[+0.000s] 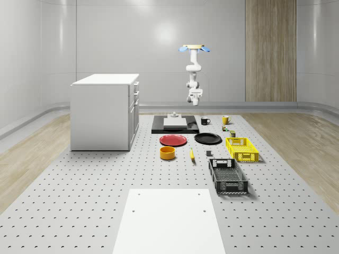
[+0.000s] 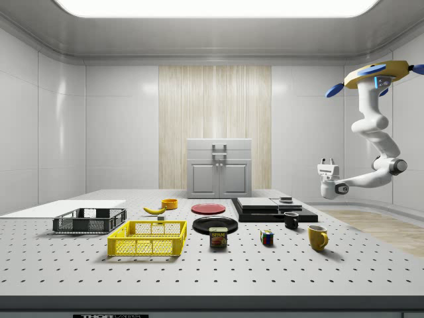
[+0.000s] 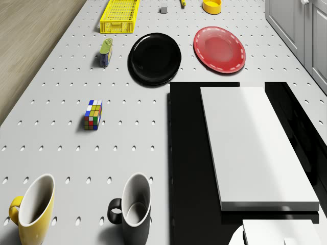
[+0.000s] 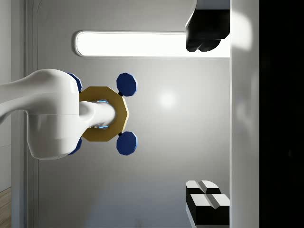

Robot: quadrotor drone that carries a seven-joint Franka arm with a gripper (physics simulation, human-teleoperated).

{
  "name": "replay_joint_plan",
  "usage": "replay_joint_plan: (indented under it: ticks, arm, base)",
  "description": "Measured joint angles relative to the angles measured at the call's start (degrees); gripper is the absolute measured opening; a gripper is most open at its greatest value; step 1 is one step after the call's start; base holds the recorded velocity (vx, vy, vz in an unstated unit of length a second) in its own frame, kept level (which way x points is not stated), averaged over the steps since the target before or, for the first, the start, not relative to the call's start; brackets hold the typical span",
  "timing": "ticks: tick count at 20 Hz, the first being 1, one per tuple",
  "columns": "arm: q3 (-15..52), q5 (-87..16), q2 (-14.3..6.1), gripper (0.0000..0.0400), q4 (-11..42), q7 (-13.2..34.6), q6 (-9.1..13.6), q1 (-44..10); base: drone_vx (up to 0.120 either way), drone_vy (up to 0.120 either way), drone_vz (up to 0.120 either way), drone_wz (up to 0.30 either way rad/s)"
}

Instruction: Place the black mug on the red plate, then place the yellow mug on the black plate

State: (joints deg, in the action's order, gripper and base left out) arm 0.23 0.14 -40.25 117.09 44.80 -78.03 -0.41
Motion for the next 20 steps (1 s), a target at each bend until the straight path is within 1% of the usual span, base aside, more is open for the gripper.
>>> replay_joint_plan:
  ticks: [20]
  arm:
    - [0.2, -0.2, -0.5, 0.04, 0.3, 0.0, -0.7, -0.2]
  base:
    - [0.12, 0.0, 0.0, 0.0]
